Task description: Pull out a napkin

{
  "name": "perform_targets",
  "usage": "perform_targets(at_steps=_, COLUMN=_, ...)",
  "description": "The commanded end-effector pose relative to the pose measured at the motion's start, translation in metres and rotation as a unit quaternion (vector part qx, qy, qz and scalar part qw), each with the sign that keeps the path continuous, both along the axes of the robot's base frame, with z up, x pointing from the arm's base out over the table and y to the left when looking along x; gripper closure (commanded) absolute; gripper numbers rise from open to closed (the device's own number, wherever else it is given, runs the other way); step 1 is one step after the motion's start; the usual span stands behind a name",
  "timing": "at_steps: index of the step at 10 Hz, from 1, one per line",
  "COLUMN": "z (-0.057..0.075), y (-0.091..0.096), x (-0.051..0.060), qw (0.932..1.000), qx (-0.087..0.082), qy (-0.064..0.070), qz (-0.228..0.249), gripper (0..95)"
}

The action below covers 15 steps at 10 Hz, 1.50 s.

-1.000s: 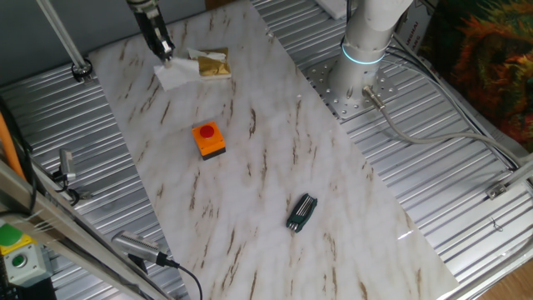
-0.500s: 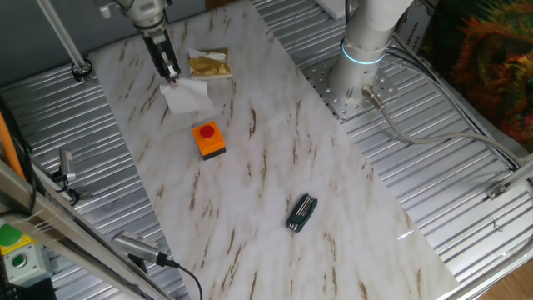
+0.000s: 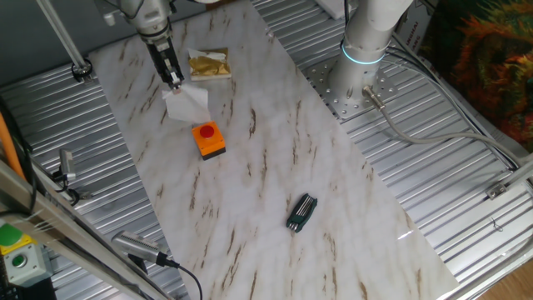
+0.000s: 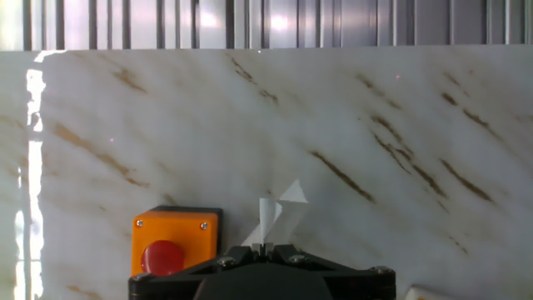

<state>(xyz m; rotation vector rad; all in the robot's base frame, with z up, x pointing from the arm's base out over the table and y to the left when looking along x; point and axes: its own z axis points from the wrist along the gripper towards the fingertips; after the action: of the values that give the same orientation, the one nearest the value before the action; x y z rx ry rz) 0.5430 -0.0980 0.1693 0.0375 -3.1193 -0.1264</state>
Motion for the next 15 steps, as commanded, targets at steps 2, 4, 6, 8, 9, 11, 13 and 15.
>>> perform_targets(at_steps=2, z=-0.003, y=-0.001, x=0.000, qw=1.0000, qx=-0.003, qy=0.001, qz=0.000, gripper=95.0)
perform_targets(at_steps=4, z=-0.014, y=-0.002, x=0.000, qw=1.0000, qx=-0.003, qy=-0.001, qz=0.001, gripper=95.0)
perform_targets(at_steps=6, z=-0.026, y=-0.003, x=-0.001, qw=1.0000, qx=-0.004, qy=-0.005, qz=0.003, gripper=95.0)
perform_targets(at_steps=8, z=-0.026, y=-0.003, x=-0.001, qw=1.0000, qx=-0.002, qy=0.001, qz=-0.001, gripper=95.0)
perform_targets(at_steps=9, z=-0.026, y=-0.003, x=-0.001, qw=1.0000, qx=0.004, qy=-0.001, qz=0.004, gripper=95.0)
perform_targets(at_steps=11, z=-0.026, y=-0.003, x=-0.001, qw=0.9998, qx=0.015, qy=-0.005, qz=0.015, gripper=0.0)
perform_targets(at_steps=13, z=-0.026, y=-0.003, x=-0.001, qw=0.9998, qx=0.014, qy=-0.004, qz=0.012, gripper=0.0)
perform_targets(at_steps=15, z=-0.026, y=-0.003, x=-0.001, qw=0.9998, qx=0.014, qy=-0.004, qz=0.012, gripper=0.0)
